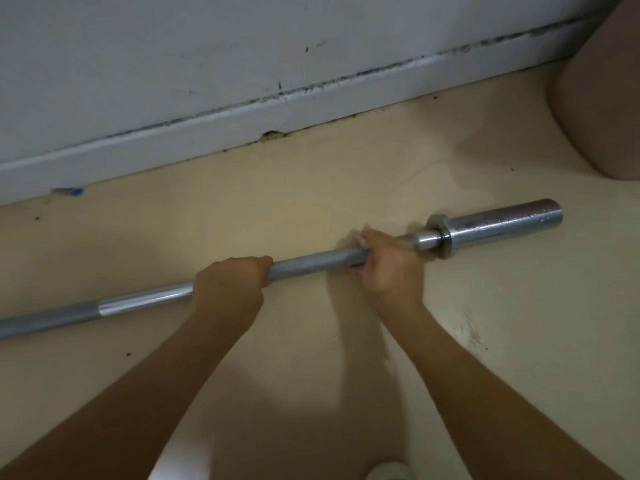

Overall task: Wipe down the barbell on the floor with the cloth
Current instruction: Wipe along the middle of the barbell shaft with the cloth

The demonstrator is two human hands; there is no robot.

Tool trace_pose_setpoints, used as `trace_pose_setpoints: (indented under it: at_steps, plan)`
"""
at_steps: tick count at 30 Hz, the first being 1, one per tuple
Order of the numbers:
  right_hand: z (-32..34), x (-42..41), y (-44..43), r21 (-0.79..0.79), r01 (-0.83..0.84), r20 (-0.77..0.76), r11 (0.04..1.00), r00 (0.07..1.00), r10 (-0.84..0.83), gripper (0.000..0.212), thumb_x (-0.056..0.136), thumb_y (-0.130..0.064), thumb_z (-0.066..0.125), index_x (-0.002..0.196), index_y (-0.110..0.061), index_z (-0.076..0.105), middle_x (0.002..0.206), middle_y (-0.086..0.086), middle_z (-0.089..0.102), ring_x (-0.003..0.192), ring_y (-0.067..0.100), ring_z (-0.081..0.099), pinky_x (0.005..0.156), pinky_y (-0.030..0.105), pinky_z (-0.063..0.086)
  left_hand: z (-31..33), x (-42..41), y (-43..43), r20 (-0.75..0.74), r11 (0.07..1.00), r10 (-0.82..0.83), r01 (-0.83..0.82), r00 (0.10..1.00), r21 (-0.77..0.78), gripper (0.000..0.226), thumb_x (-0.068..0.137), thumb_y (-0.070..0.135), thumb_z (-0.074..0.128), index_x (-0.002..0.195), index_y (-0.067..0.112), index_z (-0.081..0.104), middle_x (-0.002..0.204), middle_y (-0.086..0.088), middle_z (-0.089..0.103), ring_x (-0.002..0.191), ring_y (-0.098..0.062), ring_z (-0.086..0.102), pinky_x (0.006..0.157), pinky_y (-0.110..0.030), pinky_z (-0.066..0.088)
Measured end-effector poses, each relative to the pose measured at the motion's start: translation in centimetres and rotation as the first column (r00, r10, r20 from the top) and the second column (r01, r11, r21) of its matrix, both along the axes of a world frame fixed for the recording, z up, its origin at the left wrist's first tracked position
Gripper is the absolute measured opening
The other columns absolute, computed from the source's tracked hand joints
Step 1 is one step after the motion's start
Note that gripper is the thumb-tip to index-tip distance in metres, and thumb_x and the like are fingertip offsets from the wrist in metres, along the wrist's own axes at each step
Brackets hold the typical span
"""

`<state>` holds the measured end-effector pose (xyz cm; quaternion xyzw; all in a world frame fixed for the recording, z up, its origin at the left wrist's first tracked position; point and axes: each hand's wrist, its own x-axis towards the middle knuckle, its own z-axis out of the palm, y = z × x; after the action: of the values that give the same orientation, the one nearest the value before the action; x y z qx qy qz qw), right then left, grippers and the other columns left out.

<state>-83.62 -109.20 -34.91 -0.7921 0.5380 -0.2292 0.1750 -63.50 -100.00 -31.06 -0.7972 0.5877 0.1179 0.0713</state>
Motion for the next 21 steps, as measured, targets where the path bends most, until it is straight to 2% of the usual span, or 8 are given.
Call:
trace_pose_setpoints:
  at_steps: [3,6,9,11,13,16,19,21]
  plan:
    - [0.2,3.6,2.6,0.043,-0.089,0.001,0.995,0.996,0.089,0.033,0.074,-0.013,0.041,0.087,-0.008,0.071,0.081,0.010,0.074,0.064,0.030,0.068,0.055,0.032,0.056,0.0,-0.3,0.5,-0.034,0.999,0.017,-0.019,0.999,-0.037,0.024,0.092,0.029,0.051,0.114,0.029,0.060,0.107,0.000,0.068,0.099,-0.025,0.062,0.077,-0.033,0.045]
    - [1.0,1.6,1.7,0.096,-0.272,-0.047,0.957,0.960,0.277,0.037,0.078,-0.013,0.047,0.109,-0.015,0.068,0.104,0.006,0.073,0.080,0.028,0.068,0.068,0.032,0.055,-0.2,-0.2,0.8,-0.033,1.000,0.001,-0.001,0.999,-0.022,0.023,0.090,0.028,0.053,0.112,0.026,0.060,0.107,0.000,0.067,0.098,-0.026,0.062,0.077,-0.036,0.045]
    - [1.5,-0.7,0.4,0.146,-0.233,-0.205,0.961,0.944,0.260,0.035,0.088,-0.035,0.040,0.115,-0.030,0.061,0.108,-0.005,0.070,0.088,0.026,0.063,0.075,0.036,0.050,-0.4,-0.2,0.8,-0.036,1.000,-0.017,0.017,0.999,0.006,0.023,0.091,0.031,0.053,0.113,0.028,0.059,0.107,0.000,0.066,0.098,-0.026,0.062,0.077,-0.036,0.046]
    - [1.5,-0.9,0.9,0.129,-0.262,-0.294,0.956,0.911,0.289,0.039,0.089,-0.041,0.039,0.120,-0.025,0.056,0.115,-0.002,0.063,0.091,0.028,0.059,0.077,0.037,0.047,-0.6,-0.2,1.2,-0.035,1.000,-0.021,0.021,0.999,0.004,0.024,0.091,0.031,0.053,0.114,0.028,0.060,0.108,0.001,0.067,0.098,-0.026,0.063,0.078,-0.035,0.046]
    - [1.9,0.0,2.0,0.143,-0.270,-0.356,0.952,0.884,0.304,0.042,0.089,-0.030,0.042,0.127,-0.015,0.049,0.125,0.005,0.056,0.097,0.031,0.055,0.079,0.036,0.045,-0.6,-0.3,1.4,-0.046,1.000,-0.015,0.014,0.999,-0.011,0.025,0.091,0.028,0.053,0.114,0.028,0.060,0.109,0.000,0.067,0.098,-0.027,0.063,0.079,-0.036,0.047]
    - [2.9,3.8,3.4,0.222,-0.210,-0.396,0.952,0.873,0.284,0.037,0.088,-0.005,0.044,0.124,-0.004,0.050,0.122,0.015,0.058,0.107,0.033,0.054,0.080,0.038,0.044,-0.5,-0.4,1.8,-0.060,0.998,-0.009,0.005,0.998,-0.062,0.026,0.087,0.019,0.056,0.110,0.027,0.063,0.105,-0.002,0.069,0.094,-0.030,0.064,0.077,-0.038,0.048]
    - [3.5,7.5,5.2,0.262,-0.350,-0.402,0.899,0.808,0.431,0.035,0.089,-0.008,0.046,0.124,-0.005,0.050,0.124,0.013,0.057,0.111,0.030,0.050,0.074,0.040,0.041,-0.1,-0.7,1.9,-0.033,0.999,-0.025,0.024,0.999,-0.044,0.025,0.087,0.016,0.051,0.105,0.029,0.063,0.102,-0.001,0.068,0.092,-0.029,0.064,0.071,-0.035,0.046]
    - [3.4,7.0,4.8,0.260,-0.463,-0.356,0.847,0.770,0.530,0.041,0.089,-0.010,0.047,0.130,-0.010,0.047,0.128,0.011,0.056,0.110,0.029,0.049,0.079,0.039,0.042,0.0,-0.4,1.9,-0.056,0.998,-0.021,0.018,0.998,-0.064,0.024,0.086,0.017,0.054,0.104,0.029,0.063,0.101,-0.001,0.068,0.092,-0.030,0.064,0.072,-0.036,0.047]
